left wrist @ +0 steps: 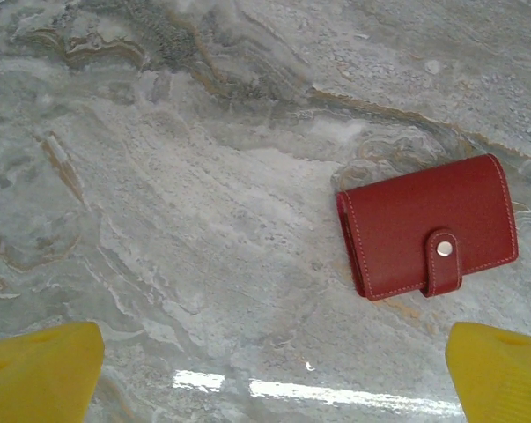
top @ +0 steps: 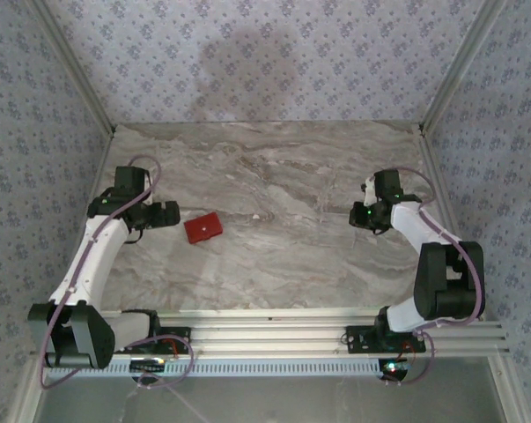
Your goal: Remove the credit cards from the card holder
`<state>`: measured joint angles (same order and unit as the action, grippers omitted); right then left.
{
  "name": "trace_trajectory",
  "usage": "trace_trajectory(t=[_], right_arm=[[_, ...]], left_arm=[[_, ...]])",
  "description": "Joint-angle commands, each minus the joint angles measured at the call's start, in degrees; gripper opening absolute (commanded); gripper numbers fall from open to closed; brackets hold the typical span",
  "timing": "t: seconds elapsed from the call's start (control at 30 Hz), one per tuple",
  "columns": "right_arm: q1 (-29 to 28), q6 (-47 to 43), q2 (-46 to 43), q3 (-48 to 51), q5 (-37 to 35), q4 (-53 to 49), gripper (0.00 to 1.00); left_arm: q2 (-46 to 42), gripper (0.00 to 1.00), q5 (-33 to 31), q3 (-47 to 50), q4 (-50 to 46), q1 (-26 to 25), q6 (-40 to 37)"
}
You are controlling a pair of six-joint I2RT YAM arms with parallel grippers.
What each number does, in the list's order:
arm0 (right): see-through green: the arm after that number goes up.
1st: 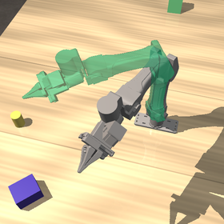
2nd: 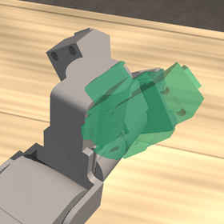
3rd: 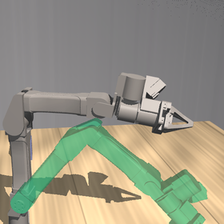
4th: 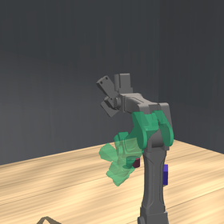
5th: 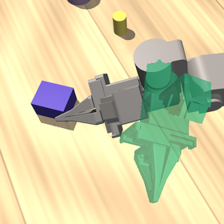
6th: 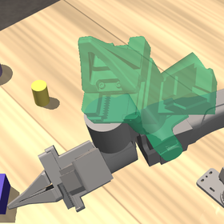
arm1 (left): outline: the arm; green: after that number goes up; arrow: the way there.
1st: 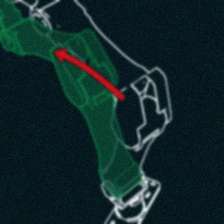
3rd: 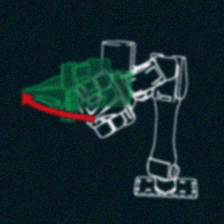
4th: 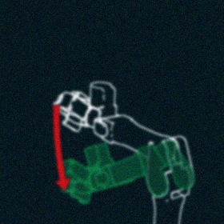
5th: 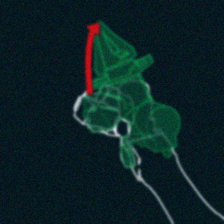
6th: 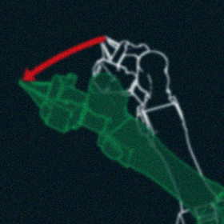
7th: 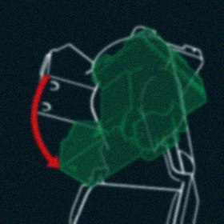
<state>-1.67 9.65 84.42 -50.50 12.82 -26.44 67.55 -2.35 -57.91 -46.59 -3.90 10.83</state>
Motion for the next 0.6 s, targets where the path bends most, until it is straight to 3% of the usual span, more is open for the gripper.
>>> trace_trajectory(t=[0.0,0.23,0.57], right_arm=[[-0.5,-0.7,0.5,0.5,-1.3,-0.2,0.17],[-2.0,-0.3,-0.7,-0.2,-4.1,-1.3,0.1],[-9.4,6.7,0.5,-7.5,-11.4,-4.6,0.06]], left_arm=[[-1.4,1.0,-0.6,-0.4,-1.5,-1.4,1.9],[-2.1,1.0,-1.7,-0.1,-2.1,-2.8,2.7],[-4.4,0.99,-1.6,1.6,-1.0,-3.1,3.8]])
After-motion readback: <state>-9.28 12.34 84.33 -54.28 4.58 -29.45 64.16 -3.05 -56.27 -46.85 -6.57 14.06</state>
